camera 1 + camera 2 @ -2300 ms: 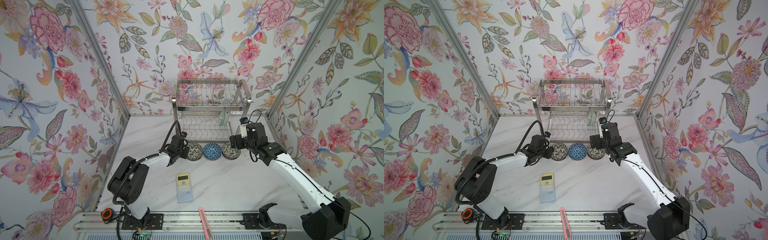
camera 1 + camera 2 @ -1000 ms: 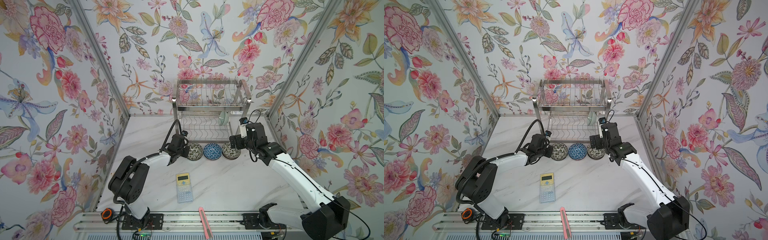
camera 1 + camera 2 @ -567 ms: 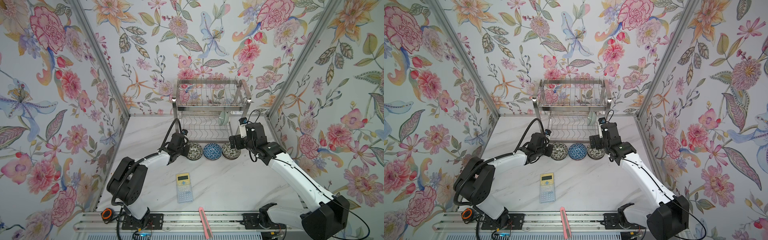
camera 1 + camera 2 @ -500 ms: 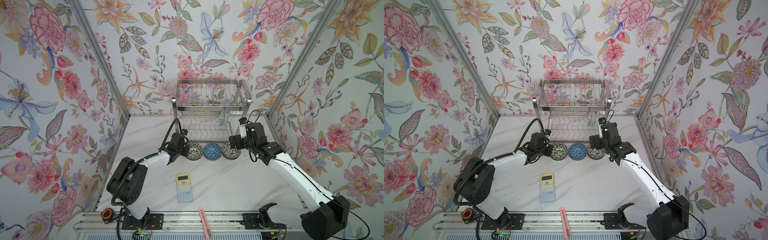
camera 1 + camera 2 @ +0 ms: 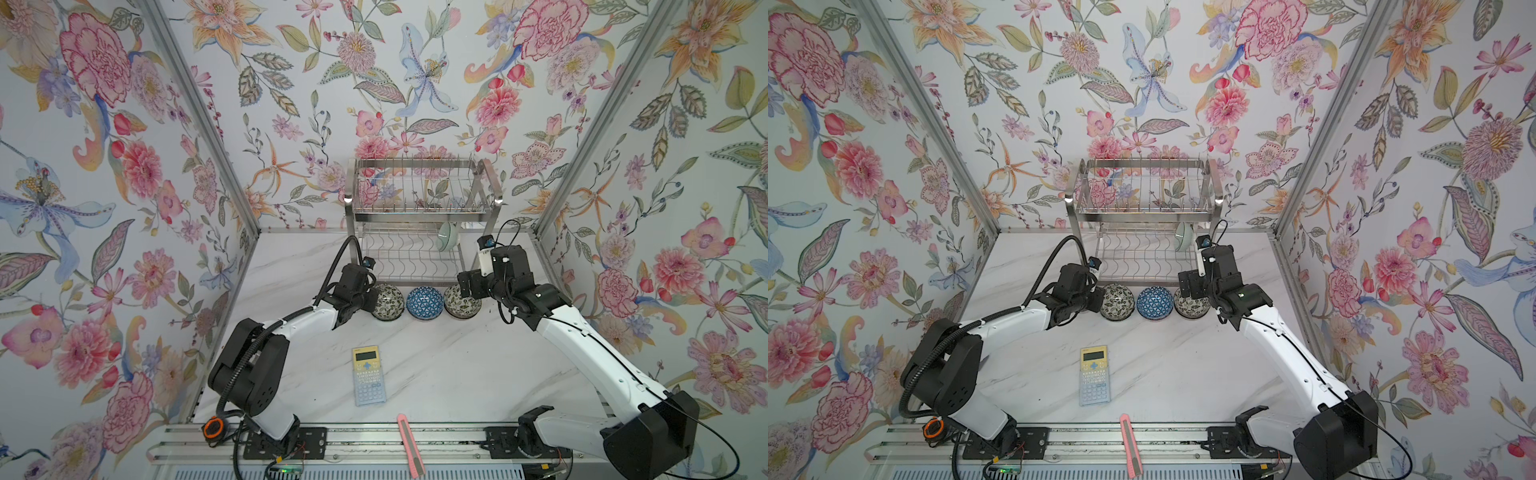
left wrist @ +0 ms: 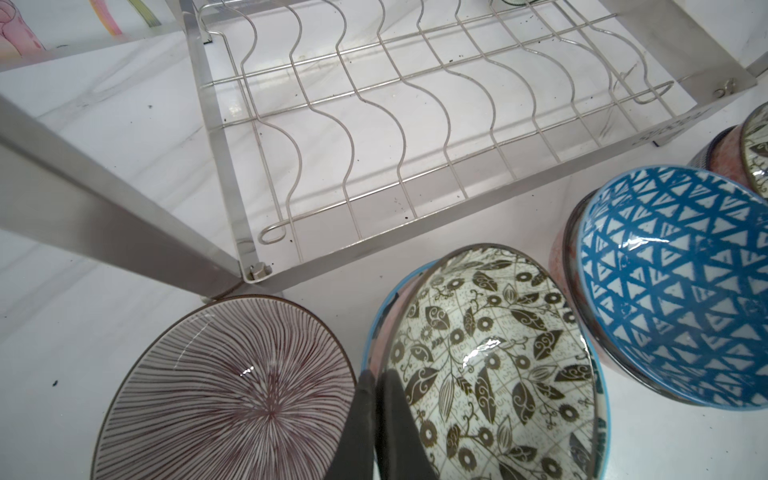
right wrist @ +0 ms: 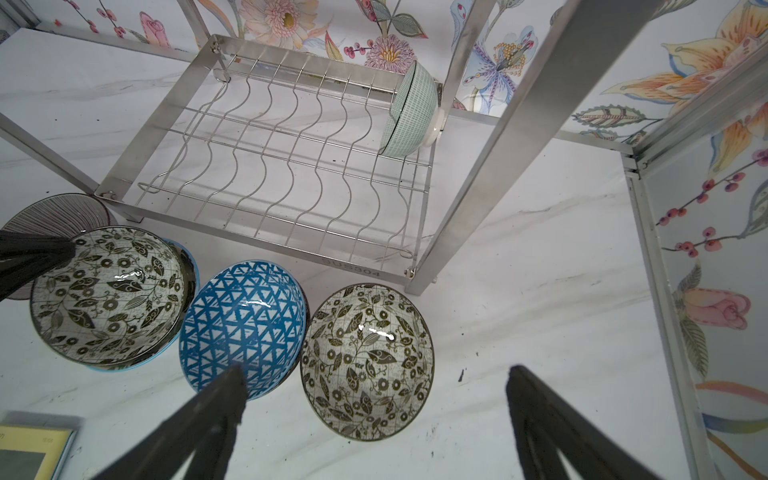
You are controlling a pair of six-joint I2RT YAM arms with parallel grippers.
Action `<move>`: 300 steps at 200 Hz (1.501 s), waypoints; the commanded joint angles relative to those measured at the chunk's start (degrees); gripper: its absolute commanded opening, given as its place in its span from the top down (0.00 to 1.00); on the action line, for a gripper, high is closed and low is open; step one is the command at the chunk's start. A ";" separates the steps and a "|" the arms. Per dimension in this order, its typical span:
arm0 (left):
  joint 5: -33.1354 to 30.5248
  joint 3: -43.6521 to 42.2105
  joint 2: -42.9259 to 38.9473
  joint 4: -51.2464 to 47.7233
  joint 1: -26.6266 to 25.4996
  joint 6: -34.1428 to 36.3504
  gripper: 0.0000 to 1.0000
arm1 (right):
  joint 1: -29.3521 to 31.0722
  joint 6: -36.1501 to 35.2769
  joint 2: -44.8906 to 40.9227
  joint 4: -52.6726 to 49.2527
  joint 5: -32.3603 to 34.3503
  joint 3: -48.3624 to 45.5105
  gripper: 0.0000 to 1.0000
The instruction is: Load the bowls into the dish rack
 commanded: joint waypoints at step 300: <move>0.82 -0.16 0.89 1.56 1.29 0.26 0.60 | -0.45 -0.36 0.07 -0.59 0.15 -0.11 0.01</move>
